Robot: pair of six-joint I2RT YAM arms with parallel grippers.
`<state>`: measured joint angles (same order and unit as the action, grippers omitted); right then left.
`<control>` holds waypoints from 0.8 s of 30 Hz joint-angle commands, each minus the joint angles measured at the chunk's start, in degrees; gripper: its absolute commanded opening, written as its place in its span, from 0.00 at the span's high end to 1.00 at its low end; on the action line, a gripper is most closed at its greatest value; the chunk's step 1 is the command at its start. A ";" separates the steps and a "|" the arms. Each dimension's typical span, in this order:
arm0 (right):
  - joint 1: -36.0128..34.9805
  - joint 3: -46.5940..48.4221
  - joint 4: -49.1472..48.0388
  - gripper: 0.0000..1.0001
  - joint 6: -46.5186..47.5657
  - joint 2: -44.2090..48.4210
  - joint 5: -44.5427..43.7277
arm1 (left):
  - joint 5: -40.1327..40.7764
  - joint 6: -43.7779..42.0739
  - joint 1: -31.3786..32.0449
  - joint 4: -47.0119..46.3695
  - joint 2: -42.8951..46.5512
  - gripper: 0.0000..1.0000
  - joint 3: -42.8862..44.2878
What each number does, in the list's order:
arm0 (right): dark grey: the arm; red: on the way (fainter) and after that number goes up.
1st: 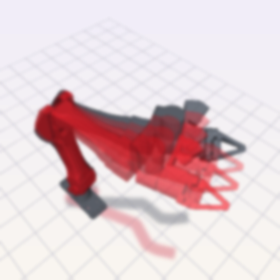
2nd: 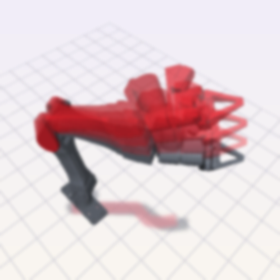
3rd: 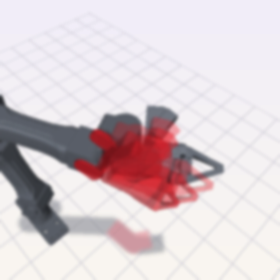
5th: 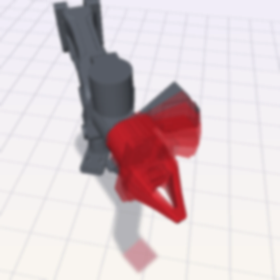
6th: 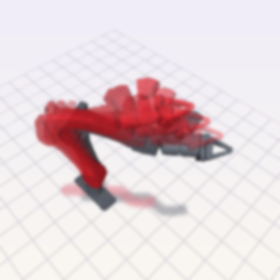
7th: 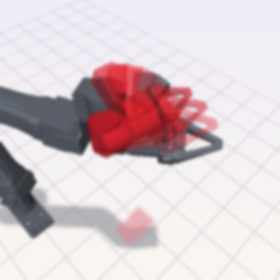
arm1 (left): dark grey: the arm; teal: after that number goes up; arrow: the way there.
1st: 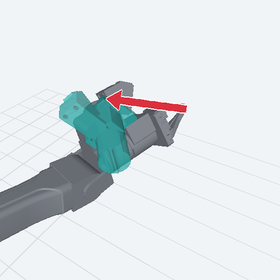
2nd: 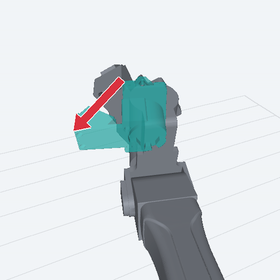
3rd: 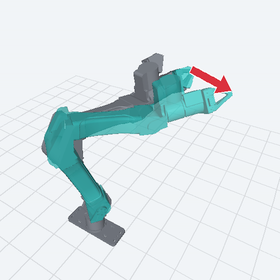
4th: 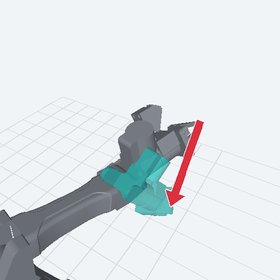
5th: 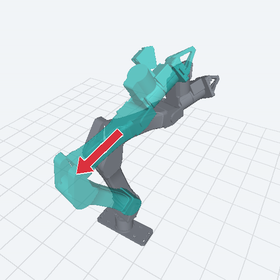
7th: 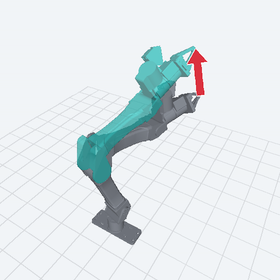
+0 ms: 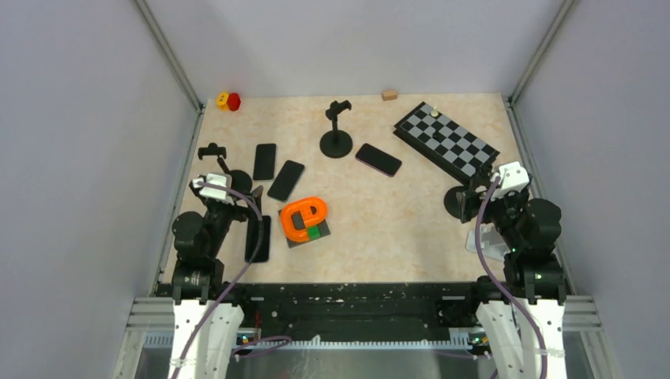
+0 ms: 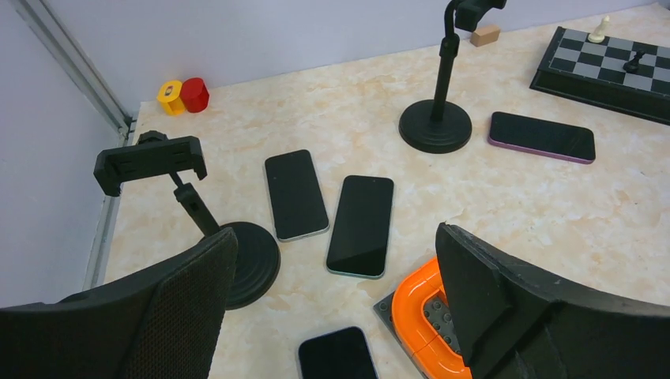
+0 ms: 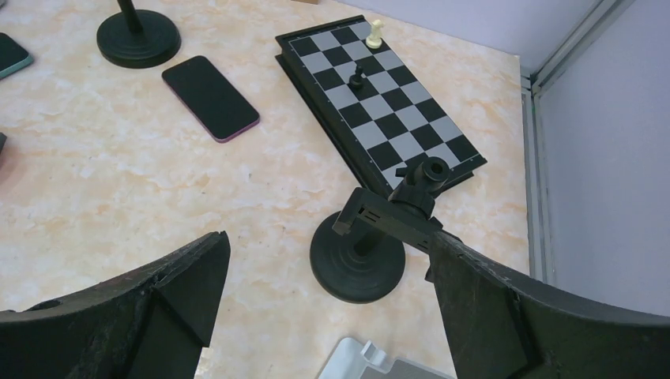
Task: Place the phone on the phone stand
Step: Pick up the phone stand at the center of the board.
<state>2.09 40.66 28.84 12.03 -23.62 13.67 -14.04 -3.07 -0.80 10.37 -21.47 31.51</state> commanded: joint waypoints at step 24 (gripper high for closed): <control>-0.46 4.11 -1.12 0.01 1.08 -5.87 -11.60 | -5.38 0.26 -0.54 2.53 -1.33 0.01 2.59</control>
<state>2.04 40.66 27.53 12.86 -25.17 6.85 -16.21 -2.96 -0.99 11.99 -21.63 31.42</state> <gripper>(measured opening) 0.985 0.986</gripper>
